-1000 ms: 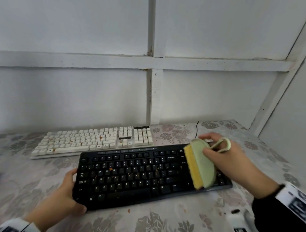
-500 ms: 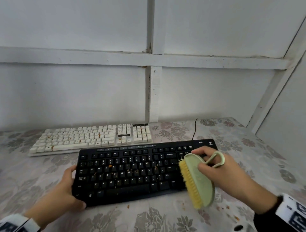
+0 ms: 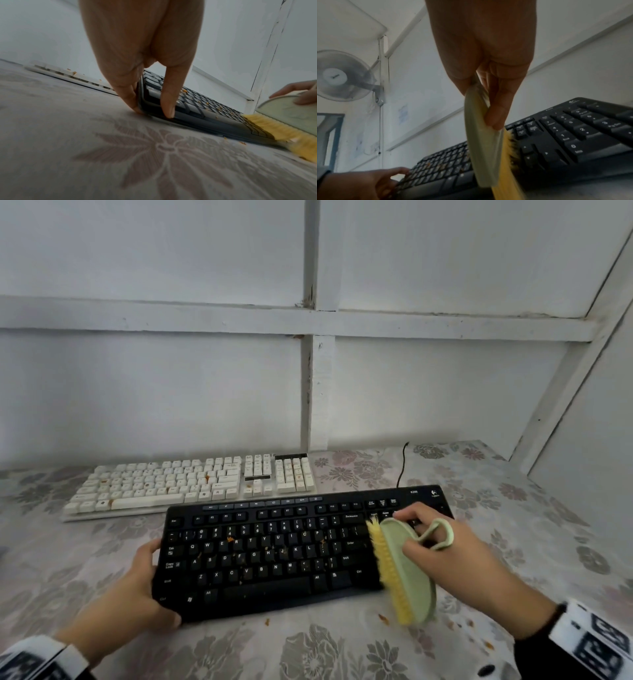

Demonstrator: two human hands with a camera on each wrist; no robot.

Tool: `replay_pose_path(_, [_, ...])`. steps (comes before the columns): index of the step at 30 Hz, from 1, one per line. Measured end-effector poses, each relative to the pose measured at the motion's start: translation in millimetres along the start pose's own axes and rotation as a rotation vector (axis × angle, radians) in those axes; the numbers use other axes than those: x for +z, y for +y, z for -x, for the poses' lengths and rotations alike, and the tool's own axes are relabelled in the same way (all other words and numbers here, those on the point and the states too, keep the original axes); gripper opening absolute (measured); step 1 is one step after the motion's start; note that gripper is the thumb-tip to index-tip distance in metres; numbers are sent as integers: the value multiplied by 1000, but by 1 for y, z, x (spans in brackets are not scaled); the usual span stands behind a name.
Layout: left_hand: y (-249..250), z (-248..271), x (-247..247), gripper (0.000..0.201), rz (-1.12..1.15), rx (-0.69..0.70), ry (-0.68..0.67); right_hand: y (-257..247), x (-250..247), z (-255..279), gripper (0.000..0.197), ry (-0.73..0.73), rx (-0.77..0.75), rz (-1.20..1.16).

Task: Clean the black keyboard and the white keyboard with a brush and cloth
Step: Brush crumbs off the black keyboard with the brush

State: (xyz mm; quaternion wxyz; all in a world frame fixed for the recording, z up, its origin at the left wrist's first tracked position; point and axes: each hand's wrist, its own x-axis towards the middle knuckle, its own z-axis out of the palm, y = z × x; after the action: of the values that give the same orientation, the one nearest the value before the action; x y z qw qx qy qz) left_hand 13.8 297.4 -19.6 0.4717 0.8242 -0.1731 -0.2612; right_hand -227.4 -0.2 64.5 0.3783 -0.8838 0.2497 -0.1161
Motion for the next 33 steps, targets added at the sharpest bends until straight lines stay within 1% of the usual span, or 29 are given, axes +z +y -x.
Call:
replay_pose_path(2, [0, 1, 0, 115, 3, -7, 3, -4, -7, 1, 27, 30, -2, -18])
replay_pose_path(6, [0, 1, 0, 114, -1, -16, 14, -16, -19, -21, 29, 195, -67, -40])
replay_pose_path(8, [-3, 0, -1, 117, 9, -24, 13, -17, -17, -29, 30, 212, -69, -61])
replay_pose_path(10, [-4, -1, -2, 121, -3, -16, 1, -13, -11, -27, 29, 184, -67, -58])
replay_pose_path(12, [-5, -2, -2, 122, -1, -13, -5, -6, -3, -14, 27, 118, -47, -55])
replay_pose_path(14, [-3, -2, -2, 120, 4, -13, 0, 0, 3, 1, 27, 31, -23, -36])
replay_pose_path(16, [-2, -1, -1, 117, 7, -14, 2, 0, 0, 8, 28, 6, -11, -33])
replay_pose_path(17, [-2, -1, -1, 117, 7, -17, 3, -4, -4, 7, 28, 23, -16, -51])
replay_pose_path(21, [-4, -2, -1, 120, 17, -7, 2, -24, -12, -14, 29, 181, -90, -72])
replay_pose_path(24, [-2, 1, 0, 120, 11, 14, -15, -31, -7, -33, 31, 241, -98, -84])
replay_pose_path(26, [-1, 2, 0, 118, 8, 14, -18, -30, -2, -38, 30, 227, -82, -92])
replay_pose_path(28, [-1, 1, -1, 117, -21, 11, -20, -26, 5, -33, 28, 179, -68, -102])
replay_pose_path(33, [-3, 0, -3, 116, -49, -7, -17, -13, 18, -1, 26, 21, -27, -100])
